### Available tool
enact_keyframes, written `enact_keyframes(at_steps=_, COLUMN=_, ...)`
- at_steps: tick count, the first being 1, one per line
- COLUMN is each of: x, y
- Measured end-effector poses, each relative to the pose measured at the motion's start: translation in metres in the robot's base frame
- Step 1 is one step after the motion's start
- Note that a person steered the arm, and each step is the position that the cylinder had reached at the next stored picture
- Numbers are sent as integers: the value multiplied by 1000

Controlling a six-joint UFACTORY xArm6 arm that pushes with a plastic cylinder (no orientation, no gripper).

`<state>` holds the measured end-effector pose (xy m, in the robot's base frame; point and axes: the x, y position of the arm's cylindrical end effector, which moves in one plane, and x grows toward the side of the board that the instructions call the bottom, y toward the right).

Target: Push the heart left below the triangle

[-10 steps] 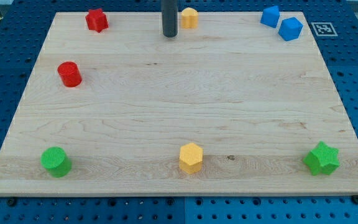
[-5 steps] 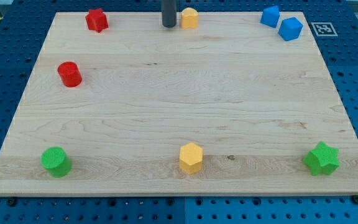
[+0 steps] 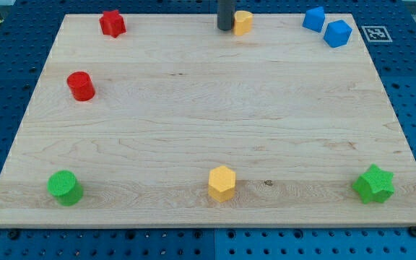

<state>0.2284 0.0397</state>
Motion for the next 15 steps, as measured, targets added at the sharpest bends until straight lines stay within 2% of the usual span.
enact_keyframes(at_steps=2, x=0, y=41)
enact_keyframes(at_steps=6, x=-5, y=27)
enact_keyframes(at_steps=8, x=-29, y=33)
enact_keyframes(at_steps=15, x=-9, y=62)
